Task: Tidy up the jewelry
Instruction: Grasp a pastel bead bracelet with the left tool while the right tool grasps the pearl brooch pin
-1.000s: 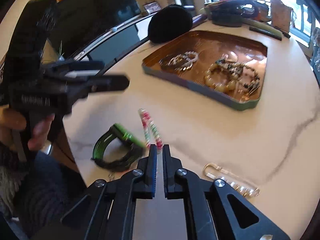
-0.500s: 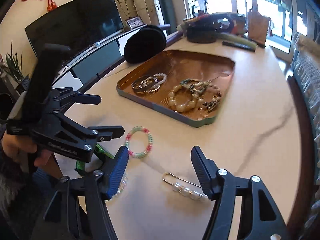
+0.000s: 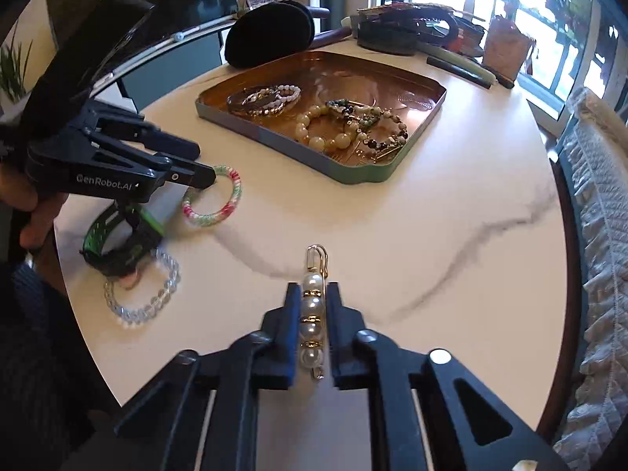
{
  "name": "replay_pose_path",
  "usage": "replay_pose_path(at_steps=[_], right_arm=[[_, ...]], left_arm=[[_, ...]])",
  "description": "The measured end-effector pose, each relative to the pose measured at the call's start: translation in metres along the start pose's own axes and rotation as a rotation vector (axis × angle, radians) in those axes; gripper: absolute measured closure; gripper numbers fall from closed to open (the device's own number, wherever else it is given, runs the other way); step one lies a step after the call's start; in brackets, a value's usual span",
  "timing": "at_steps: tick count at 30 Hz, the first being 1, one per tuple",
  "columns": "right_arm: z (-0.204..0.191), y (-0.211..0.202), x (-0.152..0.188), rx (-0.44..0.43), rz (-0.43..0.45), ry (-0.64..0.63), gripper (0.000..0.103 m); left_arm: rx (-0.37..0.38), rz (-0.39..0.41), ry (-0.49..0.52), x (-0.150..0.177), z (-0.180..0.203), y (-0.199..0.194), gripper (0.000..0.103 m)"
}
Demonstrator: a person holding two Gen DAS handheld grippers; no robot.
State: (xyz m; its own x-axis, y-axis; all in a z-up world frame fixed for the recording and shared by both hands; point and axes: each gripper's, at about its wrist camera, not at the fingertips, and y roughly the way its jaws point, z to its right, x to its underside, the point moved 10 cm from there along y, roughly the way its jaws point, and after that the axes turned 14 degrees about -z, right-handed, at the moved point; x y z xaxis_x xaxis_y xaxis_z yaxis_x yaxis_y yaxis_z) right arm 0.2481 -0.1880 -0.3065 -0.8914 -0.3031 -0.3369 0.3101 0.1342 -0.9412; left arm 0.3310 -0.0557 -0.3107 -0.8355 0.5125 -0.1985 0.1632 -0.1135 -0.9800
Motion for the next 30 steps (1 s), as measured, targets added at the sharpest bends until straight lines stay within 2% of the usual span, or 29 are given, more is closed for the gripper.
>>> replay_pose_path(at_steps=[1, 4, 8, 13, 15, 17, 19, 21, 23, 24, 25, 26, 27, 30], right_arm=[[0.002, 0.002, -0.004, -0.005, 0.009, 0.014, 0.093], [0.007, 0.004, -0.015, -0.037, 0.031, 0.065, 0.093], [0.009, 0.000, -0.031, -0.073, 0.073, 0.112, 0.093], [0.010, 0.004, -0.035, -0.083, 0.075, 0.133, 0.093], [0.008, 0.004, -0.036, -0.079, 0.075, 0.118, 0.093], [0.007, 0.005, -0.035, -0.055, 0.073, 0.107, 0.092], [0.010, 0.008, -0.034, -0.065, 0.068, 0.123, 0.090], [0.012, 0.011, -0.032, -0.068, 0.059, 0.132, 0.089], [0.010, 0.010, -0.033, -0.063, 0.060, 0.117, 0.088], [0.010, 0.011, -0.033, -0.057, 0.062, 0.110, 0.087], [0.009, 0.011, -0.034, -0.050, 0.064, 0.104, 0.087], [0.008, 0.011, -0.034, -0.041, 0.067, 0.096, 0.088], [0.008, 0.011, -0.034, -0.025, 0.069, 0.089, 0.093], [0.008, 0.010, -0.036, -0.040, 0.078, 0.107, 0.093]], left_arm=[[-0.007, 0.001, -0.013, -0.002, -0.002, 0.000, 0.087], [-0.042, 0.009, -0.055, -0.010, -0.011, 0.002, 0.093], [-0.033, 0.012, -0.072, -0.014, -0.014, 0.002, 0.093], [-0.049, 0.017, -0.039, -0.012, -0.008, 0.002, 0.093], [-0.068, 0.027, -0.031, -0.005, -0.013, -0.002, 0.087], [-0.106, 0.029, -0.031, -0.004, -0.017, -0.004, 0.073], [-0.101, 0.031, -0.039, -0.002, -0.019, -0.004, 0.054], [-0.069, 0.041, -0.051, -0.003, -0.021, -0.002, 0.049], [-0.002, 0.042, -0.064, -0.004, -0.022, 0.000, 0.049], [-0.006, 0.039, -0.051, -0.005, -0.021, 0.000, 0.053], [0.005, 0.046, -0.029, -0.007, -0.018, -0.001, 0.078], [0.018, 0.045, -0.017, -0.009, -0.014, -0.002, 0.094], [0.024, 0.039, -0.022, -0.009, -0.013, -0.002, 0.097], [0.019, 0.032, -0.019, -0.009, -0.010, -0.002, 0.097]])
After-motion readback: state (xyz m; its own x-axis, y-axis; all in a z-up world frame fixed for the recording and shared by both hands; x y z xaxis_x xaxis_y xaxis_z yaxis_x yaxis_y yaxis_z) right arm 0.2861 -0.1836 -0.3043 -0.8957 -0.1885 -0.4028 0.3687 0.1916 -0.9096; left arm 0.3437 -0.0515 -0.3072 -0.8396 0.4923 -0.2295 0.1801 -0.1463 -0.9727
